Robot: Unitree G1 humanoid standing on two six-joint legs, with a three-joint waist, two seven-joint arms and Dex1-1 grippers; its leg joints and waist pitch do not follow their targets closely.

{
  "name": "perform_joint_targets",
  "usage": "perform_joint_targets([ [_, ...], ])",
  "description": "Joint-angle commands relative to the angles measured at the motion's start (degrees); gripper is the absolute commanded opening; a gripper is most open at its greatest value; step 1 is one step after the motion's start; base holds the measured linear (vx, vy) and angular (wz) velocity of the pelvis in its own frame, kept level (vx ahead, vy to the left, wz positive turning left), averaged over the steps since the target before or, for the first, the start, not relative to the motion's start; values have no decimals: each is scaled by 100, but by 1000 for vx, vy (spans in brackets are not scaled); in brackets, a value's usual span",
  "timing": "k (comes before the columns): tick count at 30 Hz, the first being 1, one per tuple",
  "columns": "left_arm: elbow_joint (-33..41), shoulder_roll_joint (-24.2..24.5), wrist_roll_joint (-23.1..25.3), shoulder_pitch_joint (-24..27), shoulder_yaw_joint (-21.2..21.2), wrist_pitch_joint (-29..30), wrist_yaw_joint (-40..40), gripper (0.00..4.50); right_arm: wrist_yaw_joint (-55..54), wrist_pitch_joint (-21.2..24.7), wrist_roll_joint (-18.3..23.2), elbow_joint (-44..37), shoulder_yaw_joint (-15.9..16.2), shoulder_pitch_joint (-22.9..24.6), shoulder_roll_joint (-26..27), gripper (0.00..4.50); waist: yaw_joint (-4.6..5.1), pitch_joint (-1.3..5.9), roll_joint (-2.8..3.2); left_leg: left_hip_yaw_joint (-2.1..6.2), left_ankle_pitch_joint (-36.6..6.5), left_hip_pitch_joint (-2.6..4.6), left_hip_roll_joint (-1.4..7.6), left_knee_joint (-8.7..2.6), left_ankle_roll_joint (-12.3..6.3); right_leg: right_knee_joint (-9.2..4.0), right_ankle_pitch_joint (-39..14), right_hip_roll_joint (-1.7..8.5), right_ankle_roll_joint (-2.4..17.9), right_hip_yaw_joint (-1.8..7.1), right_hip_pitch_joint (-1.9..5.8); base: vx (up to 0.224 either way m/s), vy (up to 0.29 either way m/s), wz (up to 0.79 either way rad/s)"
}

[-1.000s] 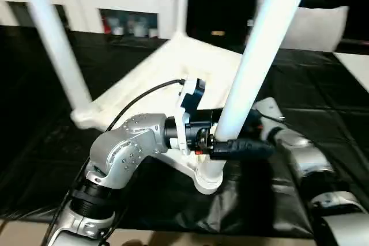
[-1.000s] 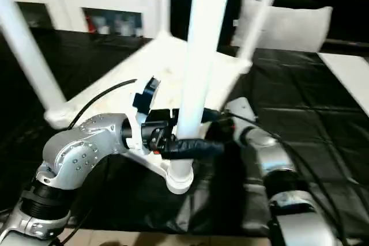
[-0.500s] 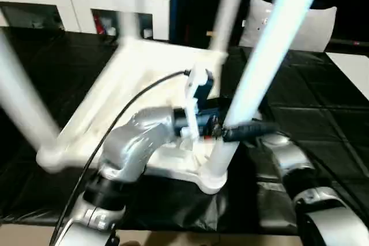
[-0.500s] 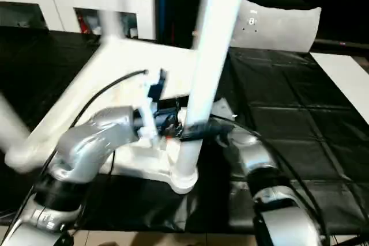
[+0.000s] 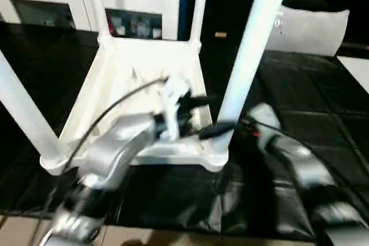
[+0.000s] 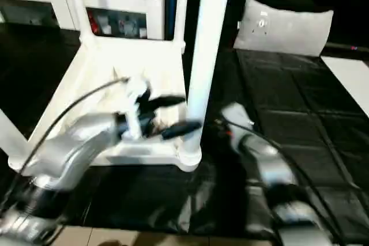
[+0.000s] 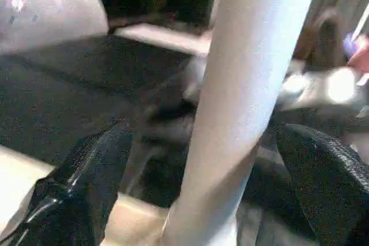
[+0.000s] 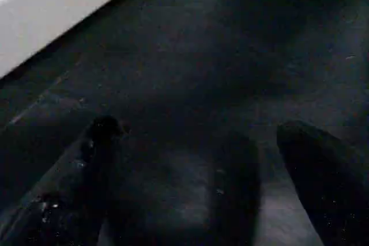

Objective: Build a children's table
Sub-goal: Rotate table base

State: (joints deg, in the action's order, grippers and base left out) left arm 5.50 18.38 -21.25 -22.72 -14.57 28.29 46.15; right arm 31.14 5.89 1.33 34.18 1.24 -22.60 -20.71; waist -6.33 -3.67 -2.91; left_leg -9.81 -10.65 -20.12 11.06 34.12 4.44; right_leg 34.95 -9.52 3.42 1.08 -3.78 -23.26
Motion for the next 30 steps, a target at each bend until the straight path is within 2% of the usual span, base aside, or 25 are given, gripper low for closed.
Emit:
perform_joint_targets([
  [1, 119, 257, 403, 78, -231, -55, 5, 445, 119, 52, 176, -456, -146, 133, -108, 450, -14, 335, 16, 47, -1694, 57, 175, -437, -29, -555, -2688, 419, 505, 255, 230, 0, 0, 0],
  [2, 151, 420, 497, 151, -292, -79, 86, 445, 103, 86, 245, -674, -234, 228, -132, 450, -1, 333, 5, 67, -1735, 32, 168, -448, -25, -560, -2874, 424, 410, 245, 239, 0, 0, 0],
  [3, 189, 526, 551, 208, -323, -86, 144, 445, 89, 139, 295, -867, -297, 312, -148, 450, -10, 331, 5, 67, -1734, 47, 165, -449, -23, -581, -2980, 424, 330, 248, 218, 0, 0, 0],
  [4, 221, 607, 587, 257, -344, -122, 213, 445, 90, 169, 332, -1037, -340, 382, -166, 450, -1, 324, -22, 71, -1732, 29, 165, -451, -21, -583, -3030, 432, 308, 247, 221, 0, 0, 0],
  [5, 232, 677, 625, 295, -362, -180, 277, 409, 100, 293, 371, -1217, -373, 448, -191, 450, -9, 325, -10, 78, -1730, 37, 163, -458, -22, -595, -3108, 425, 265, 246, 213, 0, 0, 0],
  [6, 197, 791, 738, 328, -408, -300, 340, 409, 355, 682, 603, -1597, -390, 583, -270, 450, -6, 327, -5, 77, -1750, 50, 168, -453, -13, -588, -3058, 421, 306, 245, 193, 0, 0, 0],
  [7, 138, 881, 835, 325, -471, -393, 408, 409, 545, 830, 710, -1796, -367, 664, -347, 450, -9, 322, -10, 79, -1756, 39, 162, -464, -45, -597, -3031, 405, 294, 242, 213, 0, 0, 0],
  [8, 117, 943, 890, 326, -517, -442, 442, 403, 650, 911, 763, -1937, -352, 727, -395, 450, -29, 331, 16, 89, -1760, 45, 190, -473, -58, -574, -2895, 416, 308, 259, 206, 0, 0, 0],
  [9, 96, 968, 916, 324, -541, -472, 464, 403, 687, 881, 764, -1979, -343, 750, -422, 450, -27, 327, 27, 90, -1791, 41, 189, -477, -52, -571, -2840, 418, 365, 251, 205, 0, 0, 0],
  [11, -33, 1068, 1011, 286, -661, -562, 561, 365, 870, 793, 800, -2209, -340, 887, -584, 450, -36, 324, 38, 82, -1813, 38, 181, -472, -44, -591, -2864, 433, 384, 254, 201, 0, 0, 0],
  [12, -63, 1076, 1023, 268, -682, -564, 590, 365, 916, 803, 817, -2270, -348, 924, -632, 450, -45, 328, 34, 82, -1790, 40, 180, -470, -32, -583, -2887, 438, 388, 257, 204, 0, 0, 0],
  [15, -86, 1079, 941, 221, -726, -458, 785, 357, 1110, 934, 916, -2553, -398, 1080, -831, 450, -56, 331, 37, 84, -1737, 33, 181, -470, -39, -580, -2827, 438, 413, 258, 220, 0, 0, 0],
  [17, -17, 1083, 851, 239, -778, -419, 979, 321, 1356, 1087, 1052, -2843, -423, 1222, -1019, 450, -58, 326, 35, 85, -1741, 28, 181, -470, -61, -587, -2828, 444, 433, 258, 224, 0, 0, 0],
  [19, 1, 1065, 874, 281, -844, -452, 1008, 322, 1599, 1240, 1183, -3127, -424, 1362, -1176, 450, -59, 328, 40, 86, -1738, 19, 179, -462, -82, -580, -2800, 442, 461, 256, 229, 0, 0, 0],
  [21, -40, 1050, 933, 317, -909, -471, 986, 285, 1827, 1335, 1314, -3383, -406, 1509, -1294, 450, -63, 325, 33, 88, -1724, 11, 181, -463, -134, -591, -2877, 442, 407, 257, 240, 0, 0, 0],
  [25, -304, 1018, 1099, 280, -981, -489, 958, 271, 2188, 1350, 1464, -3662, -288, 1680, -1506, 450, -52, 315, 20, 95, -1769, 8, 162, -452, -151, -646, -3260, 447, 257, 227, 227, 0, 0, 0],
  [27, -460, 1020, 1173, 237, -1005, -520, 980, 244, 2265, 1270, 1438, -3670, -260, 1694, -1561, 450, -50, 315, 27, 93, -1817, 39, 152, -428, -130, -689, -3482, 451, 166, 218, 191, 0, 0, 0],
  [30, -848, 998, 1277, 93, -1005, -635, 1050, 225, 2589, 1174, 1561, -3686, -259, 1719, -1719, 450, -60, 317, 32, 108, -1883, 54, 163, -434, -142, -708, -3527, 463, 167, 196, 194, 0, 0, 0],
])
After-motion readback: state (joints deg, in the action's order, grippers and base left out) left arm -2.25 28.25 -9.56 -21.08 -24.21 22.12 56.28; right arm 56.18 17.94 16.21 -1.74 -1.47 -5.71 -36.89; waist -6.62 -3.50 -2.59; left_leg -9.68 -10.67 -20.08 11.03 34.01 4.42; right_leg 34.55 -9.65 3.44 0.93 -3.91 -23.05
